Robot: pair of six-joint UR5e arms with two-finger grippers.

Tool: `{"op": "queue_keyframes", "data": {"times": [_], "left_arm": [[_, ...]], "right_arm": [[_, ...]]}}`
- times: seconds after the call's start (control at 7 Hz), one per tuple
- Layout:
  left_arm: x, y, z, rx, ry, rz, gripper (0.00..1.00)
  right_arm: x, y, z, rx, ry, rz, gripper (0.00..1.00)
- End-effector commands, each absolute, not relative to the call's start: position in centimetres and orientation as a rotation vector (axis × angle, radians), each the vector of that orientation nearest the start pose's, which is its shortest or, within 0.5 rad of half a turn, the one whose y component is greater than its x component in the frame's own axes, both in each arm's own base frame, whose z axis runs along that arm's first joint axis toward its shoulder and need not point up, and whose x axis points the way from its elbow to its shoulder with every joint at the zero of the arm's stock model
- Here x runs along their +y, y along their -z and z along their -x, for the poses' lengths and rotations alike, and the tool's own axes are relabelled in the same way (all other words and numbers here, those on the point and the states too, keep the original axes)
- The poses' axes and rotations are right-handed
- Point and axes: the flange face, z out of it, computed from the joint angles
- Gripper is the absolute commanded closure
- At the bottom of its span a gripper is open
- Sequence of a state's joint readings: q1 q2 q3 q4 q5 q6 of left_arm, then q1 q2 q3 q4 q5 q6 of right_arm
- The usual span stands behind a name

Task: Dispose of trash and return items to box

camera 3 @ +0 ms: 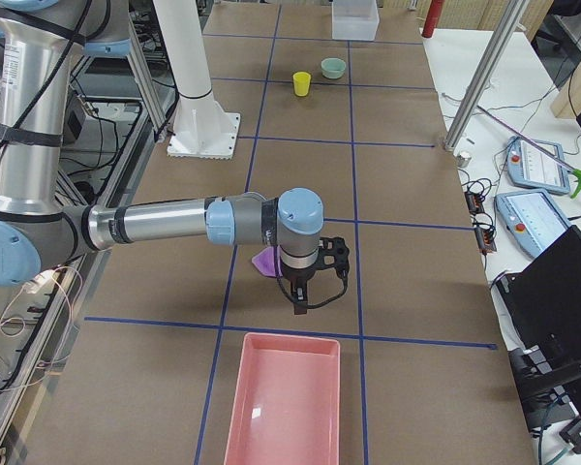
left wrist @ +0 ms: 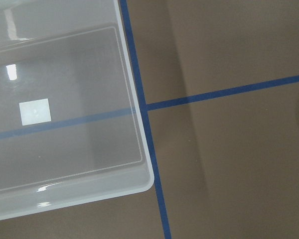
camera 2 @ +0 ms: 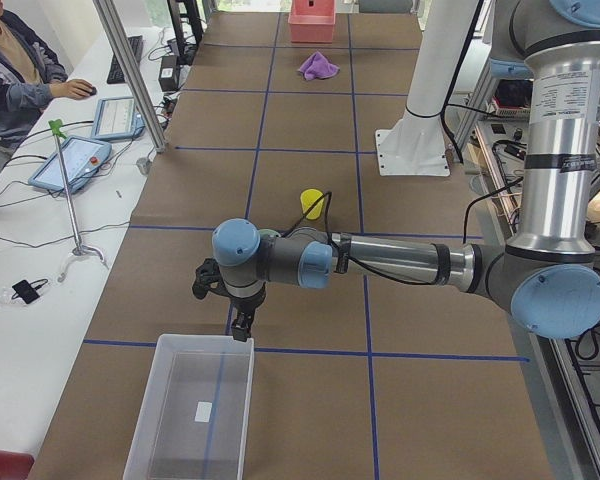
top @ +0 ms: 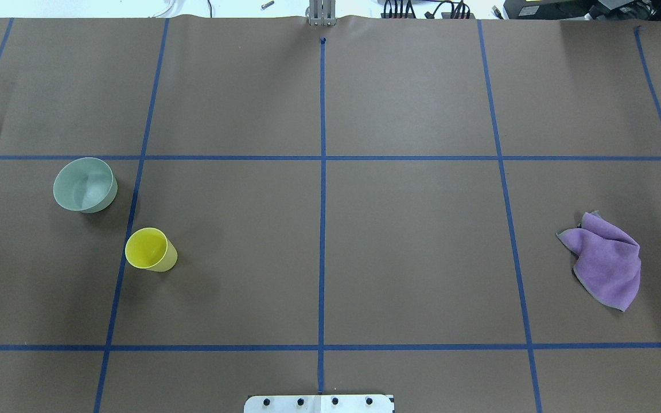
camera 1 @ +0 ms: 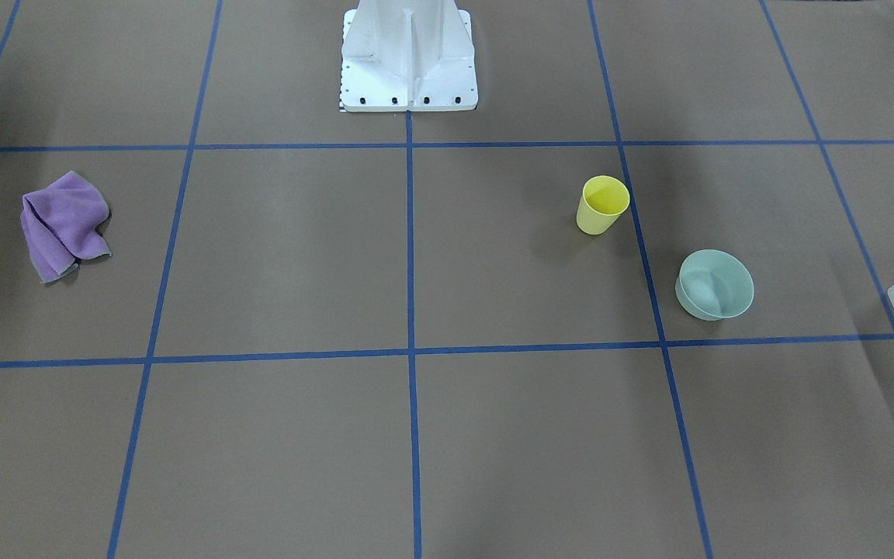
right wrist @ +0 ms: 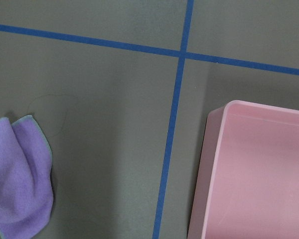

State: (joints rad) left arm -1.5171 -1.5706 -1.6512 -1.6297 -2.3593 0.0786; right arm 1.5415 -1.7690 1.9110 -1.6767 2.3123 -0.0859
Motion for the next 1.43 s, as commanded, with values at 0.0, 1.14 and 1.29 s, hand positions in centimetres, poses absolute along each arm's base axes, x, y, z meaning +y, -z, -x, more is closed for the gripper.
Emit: {"op": "queue_keyframes", "data": {"times": [0.0, 1.14, 1.29], "left_arm": [[-49.3, -62.0, 3.7, 0.784, -0.212, -0.187, 0.01], [-48.8, -62.3, 3.2, 0.786, -0.228, -0.243, 0.02], [-48.8, -62.4, 3.2, 0.785, -0.221, -0.240, 0.01]], "right_arm": [[-40.7, -59.6, -5.4, -0.740, 0.121, -0.050, 0.00], [-40.3, -59.7, -5.4, -0.751, 0.119, -0.045, 0.00], [-40.6, -59.5, -5.3, -0.751, 0.117, -0.050, 0.00]]}}
